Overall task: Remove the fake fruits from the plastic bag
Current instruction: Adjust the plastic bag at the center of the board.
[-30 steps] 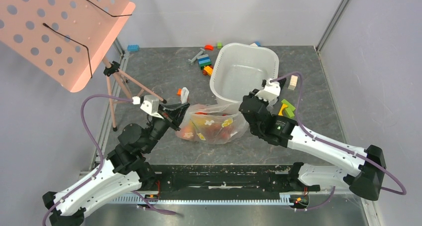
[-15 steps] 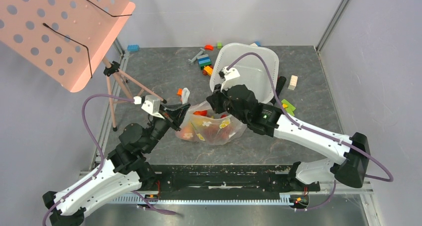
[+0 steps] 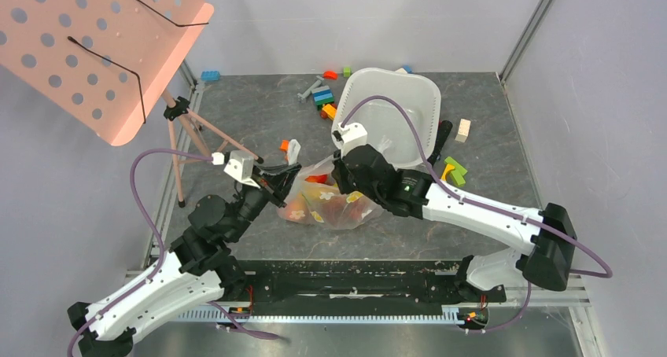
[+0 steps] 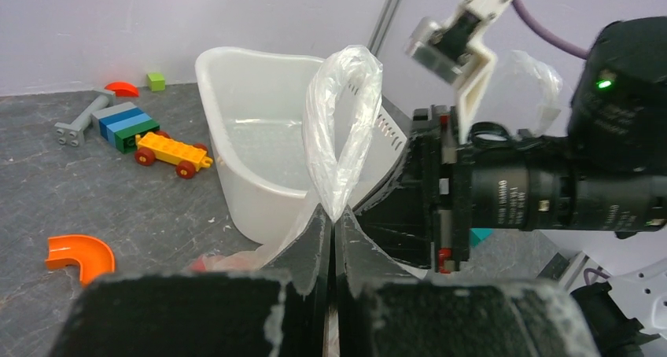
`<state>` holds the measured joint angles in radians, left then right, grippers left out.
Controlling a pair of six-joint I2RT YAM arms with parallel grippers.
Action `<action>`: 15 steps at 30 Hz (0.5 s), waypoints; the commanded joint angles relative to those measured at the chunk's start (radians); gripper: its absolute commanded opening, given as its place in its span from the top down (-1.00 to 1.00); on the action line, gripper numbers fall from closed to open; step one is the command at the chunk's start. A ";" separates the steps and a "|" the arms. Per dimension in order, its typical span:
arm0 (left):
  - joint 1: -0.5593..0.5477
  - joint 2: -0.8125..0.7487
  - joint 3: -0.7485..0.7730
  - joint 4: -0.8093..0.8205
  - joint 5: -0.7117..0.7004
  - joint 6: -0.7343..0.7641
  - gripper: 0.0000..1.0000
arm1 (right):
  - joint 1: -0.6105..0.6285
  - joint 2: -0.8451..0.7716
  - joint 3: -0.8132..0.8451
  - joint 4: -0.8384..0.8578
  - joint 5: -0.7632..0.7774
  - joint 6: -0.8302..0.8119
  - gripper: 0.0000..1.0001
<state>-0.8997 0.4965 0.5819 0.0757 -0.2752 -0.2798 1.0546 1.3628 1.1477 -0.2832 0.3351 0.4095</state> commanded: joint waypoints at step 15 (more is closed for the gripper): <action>0.003 -0.174 -0.111 0.021 0.330 0.063 0.96 | 0.008 -0.054 -0.218 -0.048 -0.179 -0.037 0.68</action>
<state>-0.8989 0.3630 0.5007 0.0742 -0.0616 -0.2623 1.0538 1.4063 1.0531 -0.3878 0.3031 0.3759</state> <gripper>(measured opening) 0.043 0.141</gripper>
